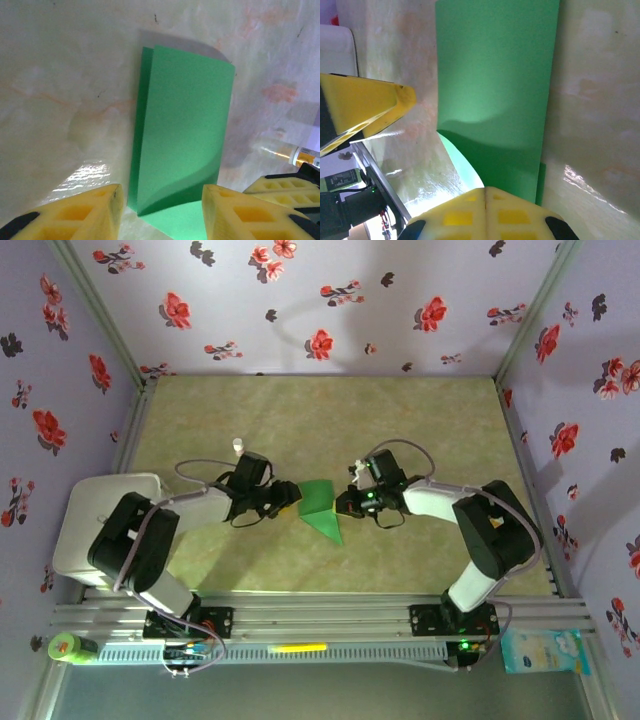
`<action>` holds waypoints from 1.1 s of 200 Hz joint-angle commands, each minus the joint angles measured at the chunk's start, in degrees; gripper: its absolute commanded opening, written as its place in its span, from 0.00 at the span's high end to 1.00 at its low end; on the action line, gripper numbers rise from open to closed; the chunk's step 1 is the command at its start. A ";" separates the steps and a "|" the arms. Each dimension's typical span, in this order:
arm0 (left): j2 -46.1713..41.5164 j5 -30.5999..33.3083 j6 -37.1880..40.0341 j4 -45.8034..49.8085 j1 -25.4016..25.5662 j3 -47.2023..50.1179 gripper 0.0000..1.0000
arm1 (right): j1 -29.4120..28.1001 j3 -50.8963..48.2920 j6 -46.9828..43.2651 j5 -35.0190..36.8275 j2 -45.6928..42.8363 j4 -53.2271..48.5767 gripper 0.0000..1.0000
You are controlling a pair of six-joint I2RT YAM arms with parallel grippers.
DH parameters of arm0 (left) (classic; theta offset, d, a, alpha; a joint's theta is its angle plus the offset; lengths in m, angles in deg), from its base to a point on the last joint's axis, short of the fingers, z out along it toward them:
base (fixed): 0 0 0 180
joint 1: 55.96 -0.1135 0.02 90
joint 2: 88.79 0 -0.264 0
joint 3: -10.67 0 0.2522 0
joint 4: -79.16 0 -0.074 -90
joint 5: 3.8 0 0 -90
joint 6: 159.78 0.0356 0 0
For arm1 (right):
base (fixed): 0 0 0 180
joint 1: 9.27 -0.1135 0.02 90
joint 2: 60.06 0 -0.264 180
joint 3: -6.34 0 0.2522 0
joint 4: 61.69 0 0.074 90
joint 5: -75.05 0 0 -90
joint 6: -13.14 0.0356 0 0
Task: Fold a paper plane with a square sheet of paper (pick it up from the middle)
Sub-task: Fourth fold the wing at the center of the table.
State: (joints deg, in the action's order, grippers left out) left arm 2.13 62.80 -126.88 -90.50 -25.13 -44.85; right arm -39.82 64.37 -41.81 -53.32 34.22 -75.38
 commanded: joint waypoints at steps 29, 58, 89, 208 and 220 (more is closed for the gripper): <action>3.81 -2.66 -1.61 -2.96 -0.58 -2.32 0.55 | 1.32 -2.49 2.47 -3.09 -2.99 4.63 1.00; 5.82 -3.50 -1.69 -4.67 -0.57 -3.30 0.56 | 1.54 -3.14 2.40 -3.29 -3.34 4.84 1.00; 7.99 -5.00 -2.36 -6.85 -0.56 -4.57 0.59 | 2.02 -3.62 2.30 -3.28 -3.47 5.02 1.00; 5.55 -1.43 -10.24 -14.53 -0.69 -1.02 1.00 | 1.99 -3.40 -2.08 18.13 -11.19 -7.71 0.71; 4.28 0.29 -11.21 -14.13 -0.43 -0.41 1.00 | 0.96 -4.79 -3.15 24.34 -15.15 -8.69 0.70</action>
State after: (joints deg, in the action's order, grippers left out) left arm 10.19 59.22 -134.83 -103.48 -25.55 -46.84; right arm -37.78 61.20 -41.97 -43.72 26.44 -78.85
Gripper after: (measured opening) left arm 0.044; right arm 0.291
